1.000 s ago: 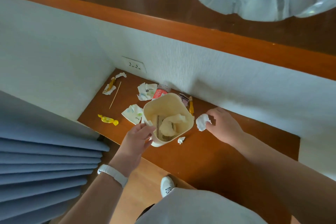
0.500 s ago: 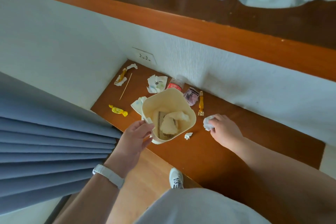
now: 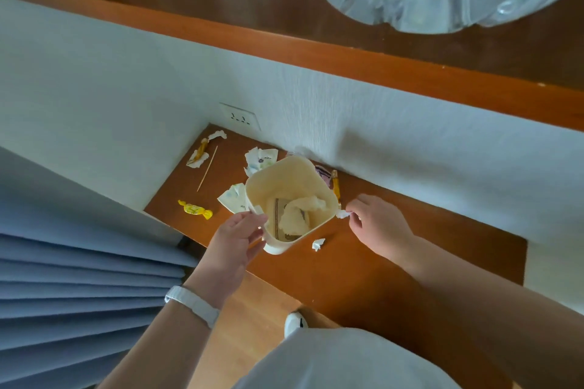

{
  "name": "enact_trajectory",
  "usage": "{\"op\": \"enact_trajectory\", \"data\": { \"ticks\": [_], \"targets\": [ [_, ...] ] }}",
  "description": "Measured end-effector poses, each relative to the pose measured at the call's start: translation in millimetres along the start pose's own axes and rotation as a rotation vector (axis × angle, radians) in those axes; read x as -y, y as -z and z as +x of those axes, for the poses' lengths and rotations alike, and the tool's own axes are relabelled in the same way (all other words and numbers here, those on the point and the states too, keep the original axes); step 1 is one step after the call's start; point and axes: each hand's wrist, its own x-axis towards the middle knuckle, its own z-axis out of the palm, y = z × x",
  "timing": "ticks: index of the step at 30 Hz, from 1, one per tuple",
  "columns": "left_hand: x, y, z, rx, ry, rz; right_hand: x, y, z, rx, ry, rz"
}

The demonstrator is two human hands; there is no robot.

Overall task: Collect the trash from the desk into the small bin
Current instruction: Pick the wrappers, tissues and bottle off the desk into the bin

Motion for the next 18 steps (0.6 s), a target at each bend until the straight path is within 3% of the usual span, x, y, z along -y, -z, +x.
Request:
{"op": "enact_trajectory", "data": {
  "ticks": [9, 11, 18],
  "targets": [
    [-17, 12, 7, 0.065, -0.064, 0.003, 66, 84, 15, -0.403, 0.087, 0.146],
    [-19, 13, 5, 0.091, -0.067, 0.014, 83, 90, 17, -0.392, 0.126, 0.152],
    [-18, 37, 3, 0.127, -0.065, 0.036, 131, 76, 23, -0.103, 0.252, 0.083]
  ]
}}
